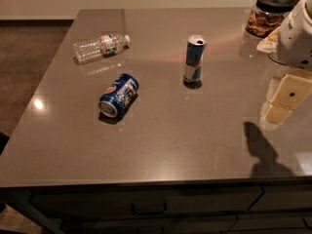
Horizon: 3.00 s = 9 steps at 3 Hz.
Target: Pick pepsi can
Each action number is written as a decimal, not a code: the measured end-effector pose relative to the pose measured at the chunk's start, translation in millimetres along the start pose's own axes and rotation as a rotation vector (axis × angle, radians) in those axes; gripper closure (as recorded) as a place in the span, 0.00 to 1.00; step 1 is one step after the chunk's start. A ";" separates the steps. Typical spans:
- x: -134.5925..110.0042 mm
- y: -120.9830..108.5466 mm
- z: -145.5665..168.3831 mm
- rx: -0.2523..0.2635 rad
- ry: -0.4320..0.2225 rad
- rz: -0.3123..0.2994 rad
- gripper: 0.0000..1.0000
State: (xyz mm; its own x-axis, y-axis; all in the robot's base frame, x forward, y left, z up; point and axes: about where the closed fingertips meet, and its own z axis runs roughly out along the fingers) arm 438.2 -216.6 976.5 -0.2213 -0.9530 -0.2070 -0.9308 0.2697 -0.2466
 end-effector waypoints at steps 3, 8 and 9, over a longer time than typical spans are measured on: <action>-52.5 6.8 13.9 -0.068 -0.109 -0.230 0.00; -245.0 -16.6 133.4 -0.076 -0.129 -1.023 0.00; -264.4 -12.8 149.6 -0.116 -0.117 -1.080 0.00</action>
Offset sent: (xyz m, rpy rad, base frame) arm 0.0061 0.0329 -0.0068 0.0939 0.0357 0.2502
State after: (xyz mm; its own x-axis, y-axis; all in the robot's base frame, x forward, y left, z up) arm 552.1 52.6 892.7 0.7524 -0.6582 -0.0251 -0.6402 -0.7218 -0.2630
